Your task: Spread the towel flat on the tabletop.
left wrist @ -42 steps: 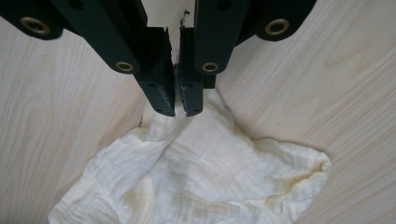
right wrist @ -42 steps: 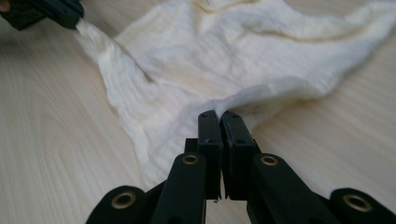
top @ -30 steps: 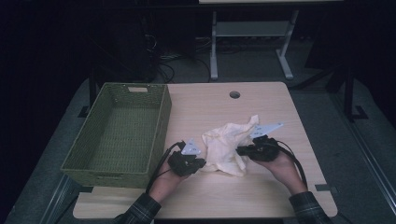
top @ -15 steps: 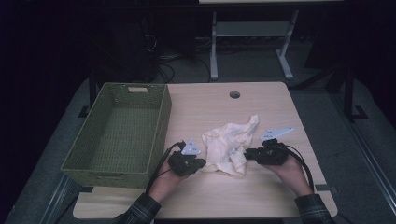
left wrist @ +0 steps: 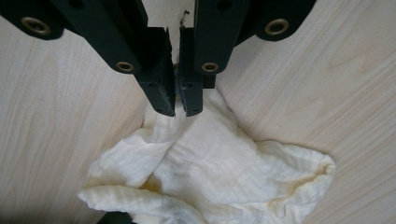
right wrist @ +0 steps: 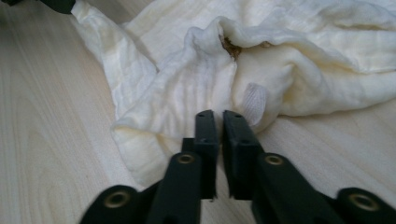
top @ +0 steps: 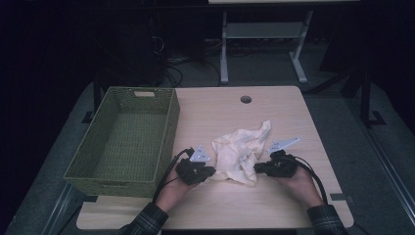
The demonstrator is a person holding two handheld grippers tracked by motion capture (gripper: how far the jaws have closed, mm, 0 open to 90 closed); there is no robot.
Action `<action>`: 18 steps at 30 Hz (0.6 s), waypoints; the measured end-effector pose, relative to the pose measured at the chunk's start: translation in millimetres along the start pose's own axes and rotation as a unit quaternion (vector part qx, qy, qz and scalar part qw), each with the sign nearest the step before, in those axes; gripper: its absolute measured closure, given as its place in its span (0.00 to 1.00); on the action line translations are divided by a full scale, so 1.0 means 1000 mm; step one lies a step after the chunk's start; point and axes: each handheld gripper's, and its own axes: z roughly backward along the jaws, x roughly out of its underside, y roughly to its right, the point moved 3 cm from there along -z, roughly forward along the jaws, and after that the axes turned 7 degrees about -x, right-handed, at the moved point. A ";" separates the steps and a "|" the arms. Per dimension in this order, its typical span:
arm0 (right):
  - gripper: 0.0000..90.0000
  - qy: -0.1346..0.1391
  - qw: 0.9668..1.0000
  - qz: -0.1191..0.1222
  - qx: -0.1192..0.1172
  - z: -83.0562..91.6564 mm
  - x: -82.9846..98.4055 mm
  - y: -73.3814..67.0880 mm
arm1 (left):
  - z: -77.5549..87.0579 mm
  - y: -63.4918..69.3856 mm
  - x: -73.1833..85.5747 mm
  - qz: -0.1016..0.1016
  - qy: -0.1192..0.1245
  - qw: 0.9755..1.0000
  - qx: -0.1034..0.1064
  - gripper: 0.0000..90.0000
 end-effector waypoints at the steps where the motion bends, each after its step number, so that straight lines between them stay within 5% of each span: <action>1: 0.97 0.002 1.000 0.003 0.000 0.001 0.000 0.000 | 0.000 0.000 0.000 0.000 0.001 1.000 0.000 0.94; 11: 0.99 0.031 0.999 0.005 0.013 0.025 0.001 -0.001 | 0.002 -0.002 0.000 0.009 0.004 1.000 0.003 0.94; 18: 1.00 0.052 0.998 -0.007 0.041 0.058 0.025 0.004 | 0.005 0.000 -0.001 0.010 0.010 1.000 0.004 0.94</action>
